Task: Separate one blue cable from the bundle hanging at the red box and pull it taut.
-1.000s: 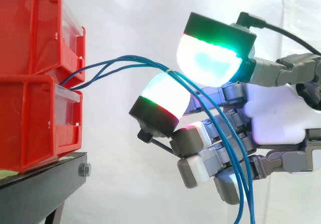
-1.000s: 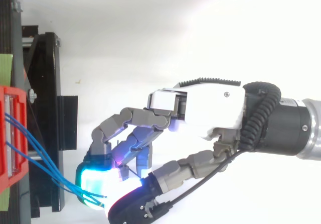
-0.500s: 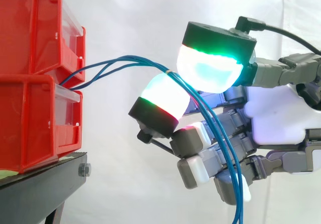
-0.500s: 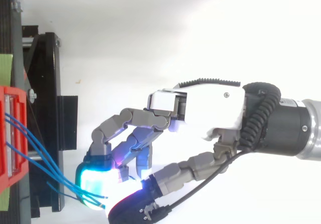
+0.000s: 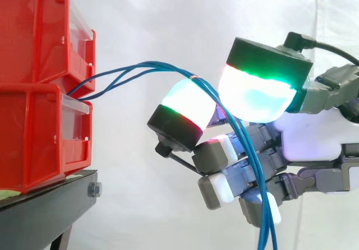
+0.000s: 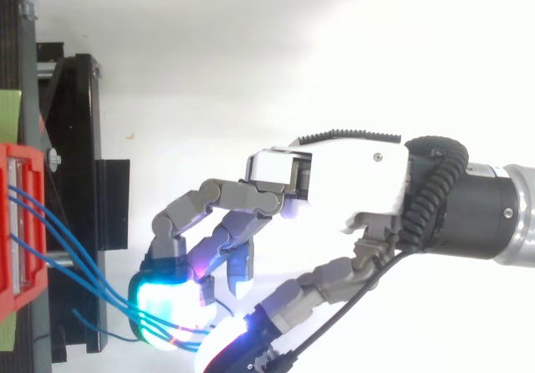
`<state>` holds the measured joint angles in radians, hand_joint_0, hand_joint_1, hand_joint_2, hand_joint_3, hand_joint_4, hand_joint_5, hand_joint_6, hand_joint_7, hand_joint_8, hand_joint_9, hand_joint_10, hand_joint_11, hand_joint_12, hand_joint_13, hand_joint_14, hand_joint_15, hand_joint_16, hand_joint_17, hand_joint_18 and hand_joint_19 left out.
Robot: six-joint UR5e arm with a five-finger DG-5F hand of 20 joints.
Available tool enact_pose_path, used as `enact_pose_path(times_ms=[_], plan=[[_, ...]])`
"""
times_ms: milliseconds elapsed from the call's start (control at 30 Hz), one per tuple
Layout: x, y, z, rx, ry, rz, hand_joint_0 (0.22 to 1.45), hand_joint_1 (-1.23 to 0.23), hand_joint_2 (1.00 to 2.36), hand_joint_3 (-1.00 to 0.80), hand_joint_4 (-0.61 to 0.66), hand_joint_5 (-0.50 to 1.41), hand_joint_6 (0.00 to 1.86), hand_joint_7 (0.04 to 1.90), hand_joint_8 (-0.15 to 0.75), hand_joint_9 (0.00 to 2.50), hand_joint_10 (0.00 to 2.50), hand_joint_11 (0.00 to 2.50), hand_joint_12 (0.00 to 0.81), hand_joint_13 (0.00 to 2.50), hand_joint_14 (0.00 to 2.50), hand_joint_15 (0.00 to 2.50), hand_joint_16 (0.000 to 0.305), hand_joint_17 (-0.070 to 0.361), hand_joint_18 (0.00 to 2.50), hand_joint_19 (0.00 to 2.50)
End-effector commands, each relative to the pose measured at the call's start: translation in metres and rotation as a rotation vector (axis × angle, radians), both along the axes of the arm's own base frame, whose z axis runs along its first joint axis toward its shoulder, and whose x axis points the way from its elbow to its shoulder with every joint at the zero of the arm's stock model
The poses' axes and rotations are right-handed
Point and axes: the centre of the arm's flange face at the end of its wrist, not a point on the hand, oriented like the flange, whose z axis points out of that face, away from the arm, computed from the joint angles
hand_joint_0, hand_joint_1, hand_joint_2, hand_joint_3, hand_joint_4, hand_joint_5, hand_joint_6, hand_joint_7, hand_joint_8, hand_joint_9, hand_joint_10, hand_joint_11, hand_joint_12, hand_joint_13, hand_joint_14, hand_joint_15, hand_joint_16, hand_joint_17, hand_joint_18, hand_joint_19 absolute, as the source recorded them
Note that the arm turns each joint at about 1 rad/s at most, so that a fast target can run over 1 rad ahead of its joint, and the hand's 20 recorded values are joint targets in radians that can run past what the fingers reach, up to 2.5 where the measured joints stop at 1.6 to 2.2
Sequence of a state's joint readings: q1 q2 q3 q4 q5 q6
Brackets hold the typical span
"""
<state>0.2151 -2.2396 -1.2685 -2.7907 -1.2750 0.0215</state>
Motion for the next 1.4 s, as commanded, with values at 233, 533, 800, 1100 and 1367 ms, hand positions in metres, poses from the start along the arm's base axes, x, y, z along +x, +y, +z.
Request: enact_pose_path(times_ms=[233,533,800,1100,1367], plan=[[0.002,0.0034,0.0018,0.007,-0.02,0.002,0.65,-0.8,1.0,-0.5,-0.06,-0.13,0.86,1.2,0.282,0.93,0.03,1.04,0.396,0.87,0.02,0.83,0.045,0.102,0.97,0.8],[0.0018,0.0032,0.0017,0.007,-0.018,0.001,0.62,-0.68,1.0,-0.5,-0.05,-0.08,0.68,1.3,0.269,0.88,0.03,0.87,0.394,0.86,0.02,0.81,0.046,0.102,0.97,0.81],[0.0018,0.0032,0.0017,0.007,-0.018,0.001,0.64,-0.6,1.01,-0.36,0.11,-0.06,0.5,1.41,0.287,0.8,0.02,0.78,0.391,0.85,0.02,0.81,0.046,0.103,0.95,0.83],[0.0011,0.0033,0.001,0.005,-0.011,0.004,0.67,-0.54,1.02,-0.25,0.22,-0.09,0.5,1.24,0.311,0.69,0.02,0.6,0.399,0.81,0.02,0.78,0.047,0.105,0.94,0.83],[0.0012,0.0034,0.0011,0.01,-0.013,0.004,0.69,-0.6,1.03,-0.15,0.19,-0.09,0.5,1.26,0.318,0.69,0.02,0.62,0.403,0.81,0.02,0.78,0.047,0.105,0.94,0.84]])
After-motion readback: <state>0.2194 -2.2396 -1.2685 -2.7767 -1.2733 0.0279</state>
